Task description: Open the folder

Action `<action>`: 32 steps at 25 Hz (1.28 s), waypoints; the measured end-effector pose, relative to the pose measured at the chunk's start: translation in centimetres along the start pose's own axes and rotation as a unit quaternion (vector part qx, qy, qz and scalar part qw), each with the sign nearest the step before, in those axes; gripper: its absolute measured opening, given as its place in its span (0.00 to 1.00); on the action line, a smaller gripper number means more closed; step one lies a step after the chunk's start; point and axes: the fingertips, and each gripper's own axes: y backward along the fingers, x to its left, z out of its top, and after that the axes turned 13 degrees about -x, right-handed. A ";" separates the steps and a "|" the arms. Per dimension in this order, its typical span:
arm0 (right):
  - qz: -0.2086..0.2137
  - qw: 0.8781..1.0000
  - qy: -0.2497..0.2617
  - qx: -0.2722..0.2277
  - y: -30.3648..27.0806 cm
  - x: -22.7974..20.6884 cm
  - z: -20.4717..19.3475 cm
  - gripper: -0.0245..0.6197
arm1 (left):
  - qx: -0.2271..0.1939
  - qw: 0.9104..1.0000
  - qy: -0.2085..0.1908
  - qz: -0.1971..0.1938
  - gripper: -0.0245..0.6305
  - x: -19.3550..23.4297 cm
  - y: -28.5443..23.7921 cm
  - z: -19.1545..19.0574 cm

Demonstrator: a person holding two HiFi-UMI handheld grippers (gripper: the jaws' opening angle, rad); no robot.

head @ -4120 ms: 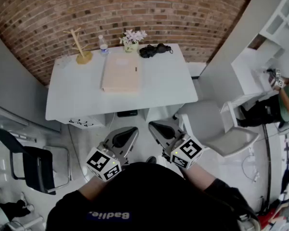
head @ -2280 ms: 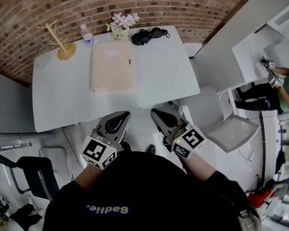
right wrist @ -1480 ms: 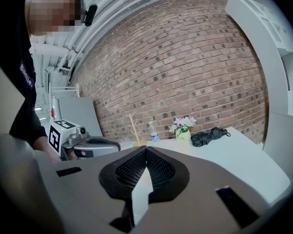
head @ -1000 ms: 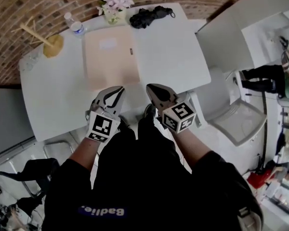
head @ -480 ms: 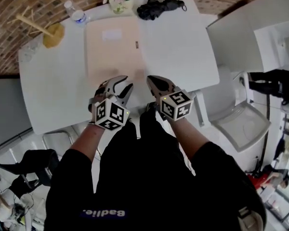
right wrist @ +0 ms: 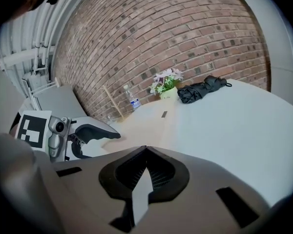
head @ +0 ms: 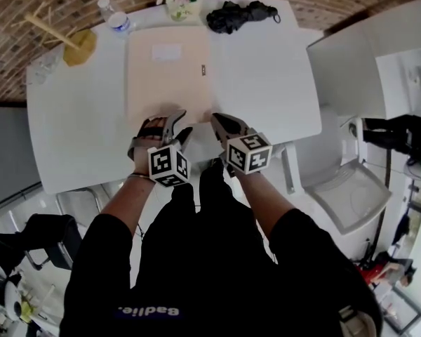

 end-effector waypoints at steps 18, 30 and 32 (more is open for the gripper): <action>0.010 1.000 0.006 0.012 -1.0 -0.4 -0.9 0.08 | 0.012 0.999 -0.041 -0.015 0.38 0.0 -2.3 -1.4; 0.015 0.999 0.015 0.024 -1.3 -0.2 -1.1 0.08 | -0.006 1.000 0.002 -0.029 0.26 0.0 -1.1 -1.2; 0.015 0.999 0.016 0.023 -1.4 -0.2 -1.1 0.08 | -0.010 1.000 0.004 -0.029 0.25 -0.1 -0.9 -1.0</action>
